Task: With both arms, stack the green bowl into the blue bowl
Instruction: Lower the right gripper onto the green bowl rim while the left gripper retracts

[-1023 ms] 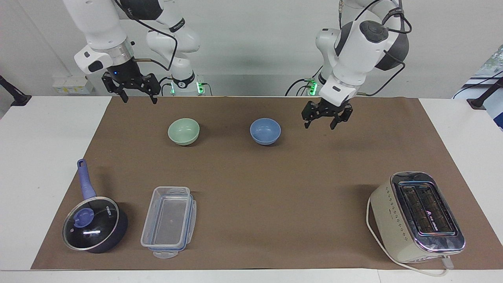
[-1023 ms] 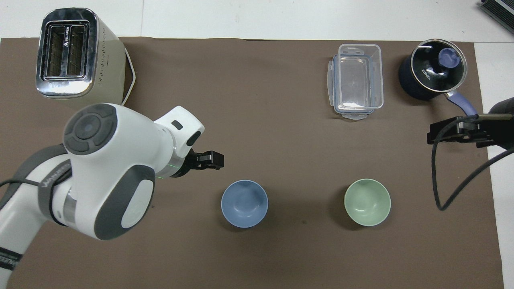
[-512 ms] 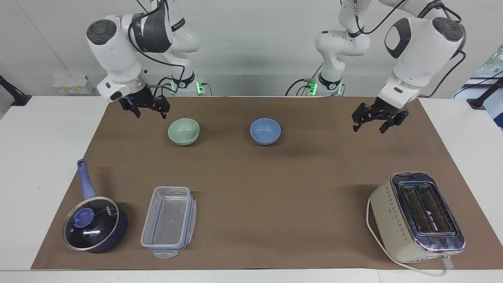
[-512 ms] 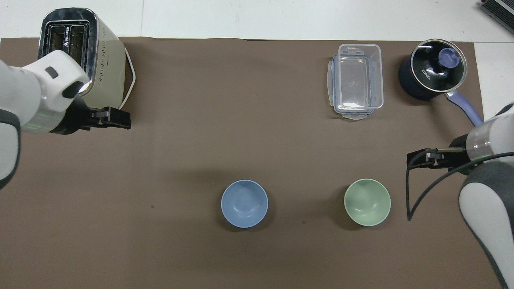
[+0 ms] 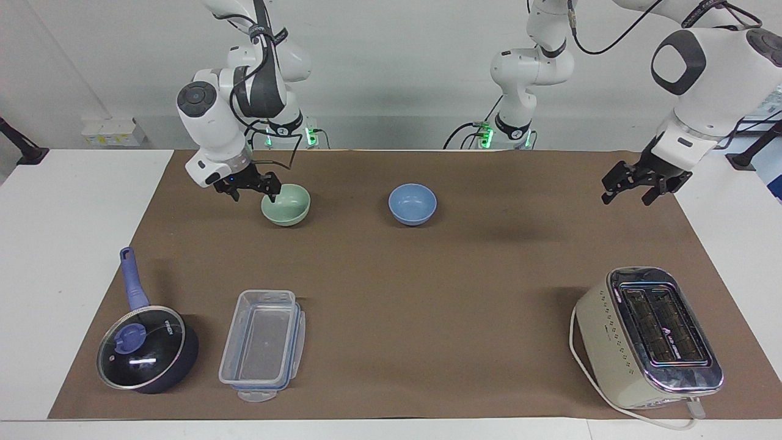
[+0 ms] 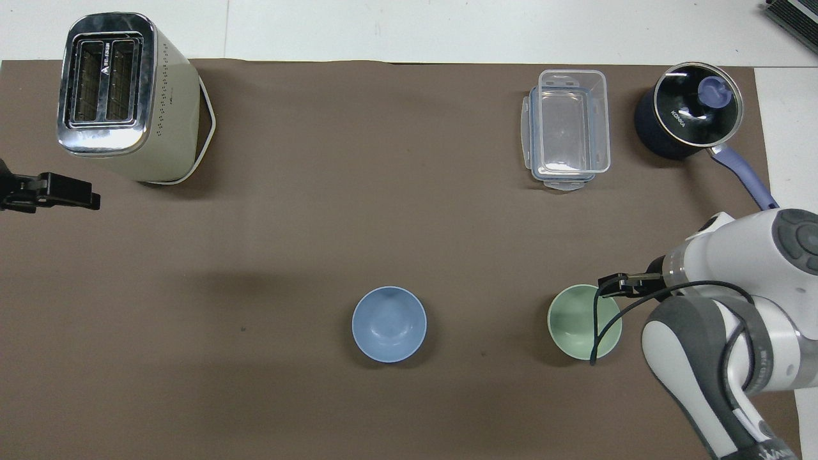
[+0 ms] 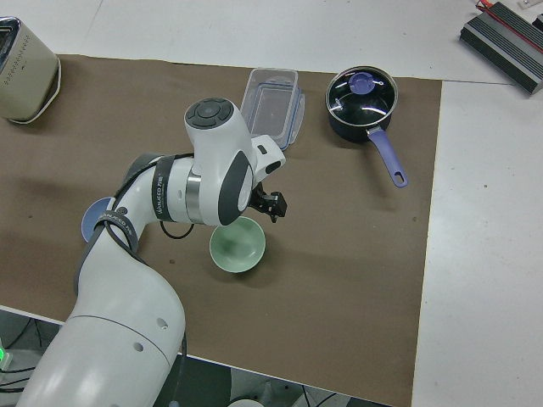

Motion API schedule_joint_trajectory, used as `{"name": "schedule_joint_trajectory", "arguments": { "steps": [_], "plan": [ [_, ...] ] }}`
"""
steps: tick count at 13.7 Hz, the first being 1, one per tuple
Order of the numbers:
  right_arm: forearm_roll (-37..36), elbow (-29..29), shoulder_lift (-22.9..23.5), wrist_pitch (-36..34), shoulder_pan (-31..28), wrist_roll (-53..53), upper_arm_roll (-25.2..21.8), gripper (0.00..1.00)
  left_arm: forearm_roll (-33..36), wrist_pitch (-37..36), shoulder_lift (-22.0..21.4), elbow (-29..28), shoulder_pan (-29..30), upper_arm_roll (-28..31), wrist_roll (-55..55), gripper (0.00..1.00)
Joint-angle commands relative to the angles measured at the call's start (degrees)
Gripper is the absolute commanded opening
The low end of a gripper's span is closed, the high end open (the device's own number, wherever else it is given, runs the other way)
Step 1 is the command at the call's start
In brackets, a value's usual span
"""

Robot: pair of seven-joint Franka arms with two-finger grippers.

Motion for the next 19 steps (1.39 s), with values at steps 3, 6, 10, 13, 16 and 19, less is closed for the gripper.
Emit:
{"name": "schedule_joint_trajectory", "arguments": {
  "steps": [3, 6, 10, 13, 16, 19],
  "plan": [
    [0.8, -8.7, -1.6, 8.6, -0.3, -3.6, 0.0, 1.0, 4.2, -7.9, 1.2, 7.3, -0.6, -1.4, -2.2, 1.0],
    [0.8, -10.3, -1.4, 10.2, -0.4, -4.0, 0.0, 0.98, 4.1, -11.9, 1.1, 10.1, -1.0, -1.5, -2.3, 1.0],
    [0.9, -12.3, -0.9, 12.7, -0.6, -4.0, 0.0, 0.92, 4.1, -11.4, 0.7, 9.6, -1.9, -1.7, -2.4, 1.0],
    [0.9, -13.0, -0.8, 13.2, -0.9, -4.2, 0.0, 0.87, 3.9, -16.4, 1.2, 10.6, -1.6, -1.7, -2.4, 1.0],
    [0.9, -13.7, -0.8, 13.2, -1.1, -4.8, 0.0, 0.78, 3.6, -16.3, 1.0, 11.1, -1.9, -1.8, -3.0, 1.0],
    [3.6, -13.7, -0.8, 13.1, -1.1, -6.6, 0.0, 0.61, 3.6, -16.6, 0.5, 10.4, -1.4, -1.8, -3.0, 1.0]
  ]
}}
